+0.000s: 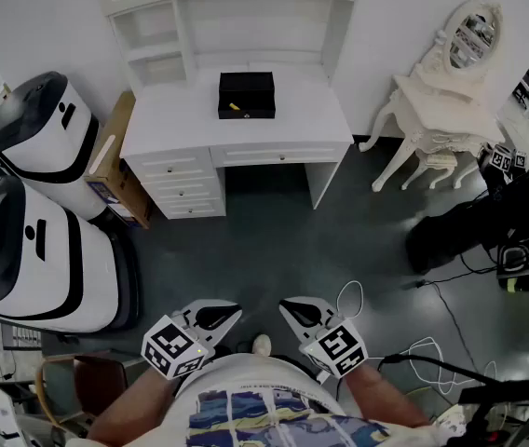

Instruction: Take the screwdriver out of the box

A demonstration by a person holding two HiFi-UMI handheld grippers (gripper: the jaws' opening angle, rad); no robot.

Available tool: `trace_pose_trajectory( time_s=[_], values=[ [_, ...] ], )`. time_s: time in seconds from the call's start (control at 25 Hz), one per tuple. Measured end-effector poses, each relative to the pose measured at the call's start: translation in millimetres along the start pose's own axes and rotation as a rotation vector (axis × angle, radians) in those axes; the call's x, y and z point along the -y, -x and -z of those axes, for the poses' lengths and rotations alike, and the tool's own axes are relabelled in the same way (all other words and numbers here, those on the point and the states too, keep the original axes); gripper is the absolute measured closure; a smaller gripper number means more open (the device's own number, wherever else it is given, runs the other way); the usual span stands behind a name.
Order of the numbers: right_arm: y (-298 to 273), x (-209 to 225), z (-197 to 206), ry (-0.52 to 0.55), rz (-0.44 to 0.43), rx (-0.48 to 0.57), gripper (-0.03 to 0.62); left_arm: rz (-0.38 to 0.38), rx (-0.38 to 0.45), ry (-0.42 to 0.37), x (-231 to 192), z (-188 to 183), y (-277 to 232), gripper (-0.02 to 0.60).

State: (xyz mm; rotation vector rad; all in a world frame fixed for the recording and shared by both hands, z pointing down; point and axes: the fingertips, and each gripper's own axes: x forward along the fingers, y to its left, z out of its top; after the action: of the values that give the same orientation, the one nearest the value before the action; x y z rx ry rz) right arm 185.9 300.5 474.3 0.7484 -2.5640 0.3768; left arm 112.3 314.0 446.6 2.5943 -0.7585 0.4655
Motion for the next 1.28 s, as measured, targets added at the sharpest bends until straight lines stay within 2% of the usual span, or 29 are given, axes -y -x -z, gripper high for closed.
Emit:
trace_pose_trajectory(
  time_s=[0.64, 0.68, 0.72, 0.96, 1.12, 1.28],
  values=[
    [-11, 26, 1, -0.020, -0.007, 0.012, 0.565, -0.003, -0.001, -0.011, -10, -9, -20, 0.568],
    [-16, 27, 0, -0.026, -0.017, 0.009, 0.535, -0.005, 0.004, -0.005, -14, -9, -19, 0.565],
    [-21, 28, -1, -0.031, -0.024, 0.005, 0.451, -0.009, 0.008, 0.002, -19, -9, -18, 0.562],
    [-69, 59, -14, -0.049, 0.002, -0.012, 0.459, -0.013, 0.006, 0.029, -83, -12, -23, 0.495],
    [-106, 89, -37, -0.066, 0.041, -0.026, 0.476, 0.001, 0.025, 0.020, -142, -32, -33, 0.523],
    [-149, 125, -71, -0.033, 0.075, -0.045, 0.491, 0.046, 0.070, -0.005, -195, -66, -35, 0.550]
  ],
)
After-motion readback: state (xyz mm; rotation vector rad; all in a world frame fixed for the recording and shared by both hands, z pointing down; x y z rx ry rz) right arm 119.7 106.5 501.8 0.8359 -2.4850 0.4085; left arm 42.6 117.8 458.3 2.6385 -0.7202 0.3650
